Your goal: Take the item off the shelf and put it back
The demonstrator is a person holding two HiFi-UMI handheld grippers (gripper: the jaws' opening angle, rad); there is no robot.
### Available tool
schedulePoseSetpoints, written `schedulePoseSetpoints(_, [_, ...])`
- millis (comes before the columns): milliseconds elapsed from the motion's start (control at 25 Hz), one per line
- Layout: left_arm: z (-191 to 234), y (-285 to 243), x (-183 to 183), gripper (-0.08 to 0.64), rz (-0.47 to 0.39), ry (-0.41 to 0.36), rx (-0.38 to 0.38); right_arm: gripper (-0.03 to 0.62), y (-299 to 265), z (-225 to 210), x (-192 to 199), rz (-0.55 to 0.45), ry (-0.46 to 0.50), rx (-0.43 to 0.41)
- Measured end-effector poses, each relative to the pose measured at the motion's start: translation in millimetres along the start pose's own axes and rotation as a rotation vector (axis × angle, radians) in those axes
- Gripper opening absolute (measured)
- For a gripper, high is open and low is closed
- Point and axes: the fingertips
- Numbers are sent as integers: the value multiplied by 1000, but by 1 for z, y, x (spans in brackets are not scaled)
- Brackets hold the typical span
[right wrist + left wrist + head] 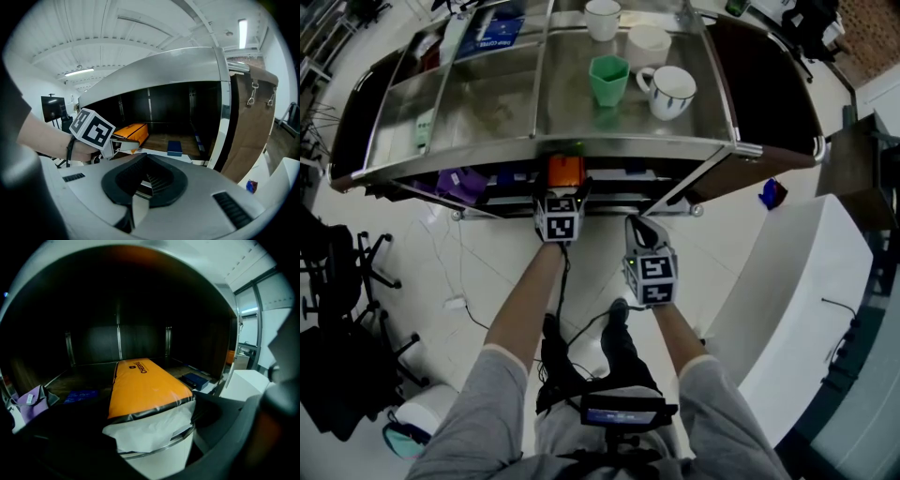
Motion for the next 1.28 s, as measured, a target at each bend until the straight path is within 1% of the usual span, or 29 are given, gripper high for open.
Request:
schedulePoseSetpoints(120, [-1, 21, -2, 463, -10, -1, 26, 9, 5, 8, -6, -12, -7, 2])
schedulePoseSetpoints(280, [2, 53, 1, 463, -4, 12, 54, 9, 15, 18, -13, -23, -21, 16])
schedulePoseSetpoints(400, [8, 81, 4, 463, -1, 18, 72, 9, 21, 26, -16, -32, 0, 15])
schedulePoseSetpoints(560, [14, 121, 5, 463, -2, 14, 101, 9, 36, 43, -24, -41, -8, 21])
schedulePoseSetpoints(800, [36, 189, -3, 463, -13, 16, 133, 9, 61, 67, -23, -46, -4, 33])
schedulePoseSetpoints(920, [53, 221, -6, 465, -28, 6, 133, 9, 71, 79, -22, -53, -8, 37])
schedulePoseSetpoints(1080, [77, 262, -4, 465, -35, 20, 128, 9, 86, 93, -19, -62, -6, 49])
schedulePoseSetpoints(1200, [97, 286, -2, 465, -44, 5, 114, 9, 96, 106, -23, -71, 1, 53])
schedulePoseSetpoints(1280, [112, 299, 0, 465, -50, 12, 103, 9, 99, 113, -24, -76, 8, 55])
Point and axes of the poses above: the fingertips, and each gripper's own axes: y backward along the fingers, z to its left, x out of its underside, and after that the axes turned 14 degrees about -x, right-handed
